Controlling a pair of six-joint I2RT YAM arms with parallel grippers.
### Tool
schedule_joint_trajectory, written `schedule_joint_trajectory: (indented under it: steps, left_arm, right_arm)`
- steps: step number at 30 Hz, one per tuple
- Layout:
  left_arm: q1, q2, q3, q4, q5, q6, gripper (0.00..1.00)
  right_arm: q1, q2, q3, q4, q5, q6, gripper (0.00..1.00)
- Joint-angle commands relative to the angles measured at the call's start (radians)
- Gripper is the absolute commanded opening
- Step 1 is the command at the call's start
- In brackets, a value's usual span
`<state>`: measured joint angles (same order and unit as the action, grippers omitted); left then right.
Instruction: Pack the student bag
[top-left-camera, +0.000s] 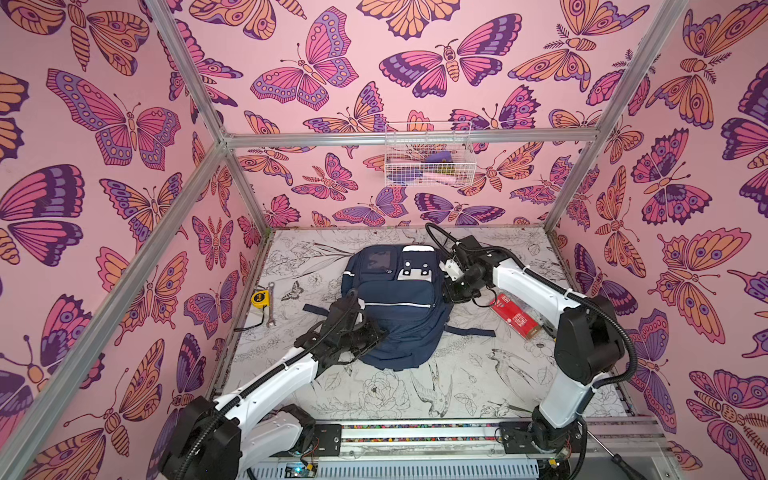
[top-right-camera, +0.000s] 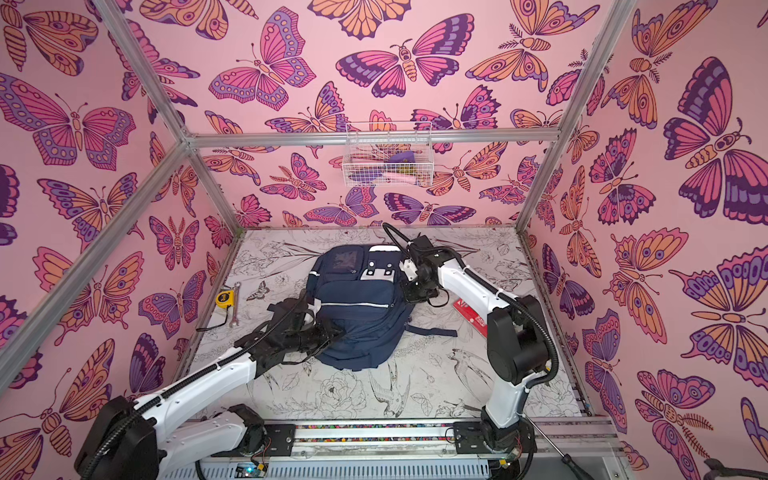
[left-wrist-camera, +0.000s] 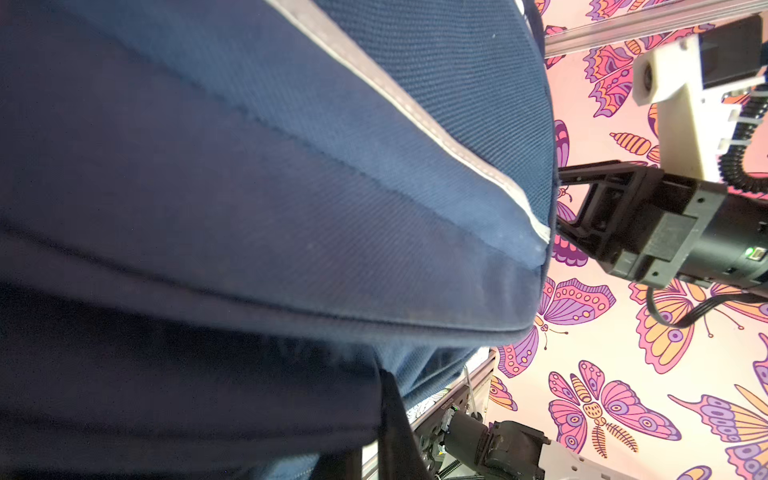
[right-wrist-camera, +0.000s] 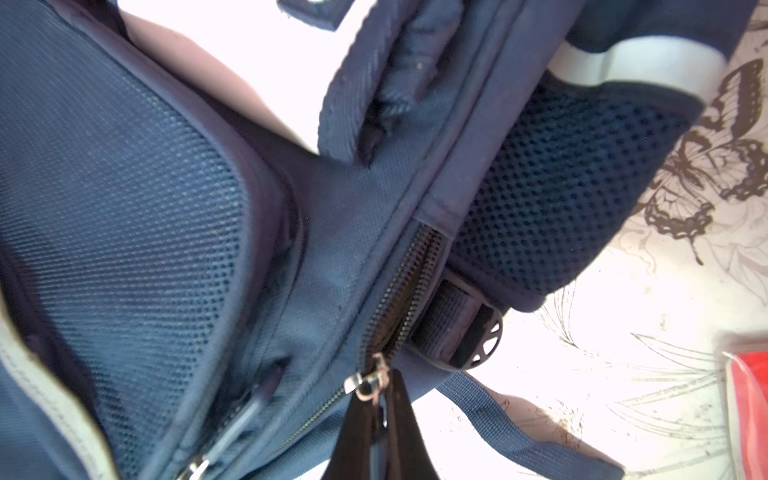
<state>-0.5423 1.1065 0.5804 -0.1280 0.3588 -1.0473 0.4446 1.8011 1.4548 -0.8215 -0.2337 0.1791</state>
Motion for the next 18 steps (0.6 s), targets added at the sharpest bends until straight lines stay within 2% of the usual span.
schedule_joint_trajectory:
  steps: [1,4,6,10,11,14,15,16,18]
  left_arm:
    - [0.012,0.002,-0.013,-0.245,0.007,0.071,0.00]
    - [0.012,-0.011,-0.016,-0.259,0.005,0.079,0.00]
    - [0.012,-0.014,-0.016,-0.266,0.010,0.087,0.00]
    - [0.013,-0.014,-0.012,-0.274,0.011,0.095,0.00]
    - [0.013,-0.013,-0.008,-0.275,0.011,0.096,0.00]
    - [0.014,-0.005,0.002,-0.275,0.009,0.105,0.00]
    - [0.015,-0.003,0.005,-0.275,0.009,0.107,0.00]
    - [0.016,0.001,0.007,-0.275,0.009,0.109,0.00]
    - [0.018,0.007,0.009,-0.275,0.013,0.106,0.00]
  right_arm:
    - [-0.086,0.041,0.087,0.025,0.275,0.001,0.01]
    - [-0.085,0.097,0.150,0.014,0.307,0.000,0.01]
    - [-0.085,0.126,0.190,0.003,0.309,0.000,0.04]
    - [-0.077,0.134,0.205,-0.014,0.259,-0.007,0.22]
    - [-0.071,0.124,0.176,0.001,0.246,-0.010,0.23]
    - [-0.060,0.093,0.093,0.046,0.234,-0.020,0.07]
    - [-0.059,0.089,0.074,0.053,0.242,-0.020,0.06]
    - [-0.059,0.085,0.058,0.059,0.246,-0.018,0.05]
    - [-0.060,0.078,0.042,0.054,0.253,-0.014,0.15]
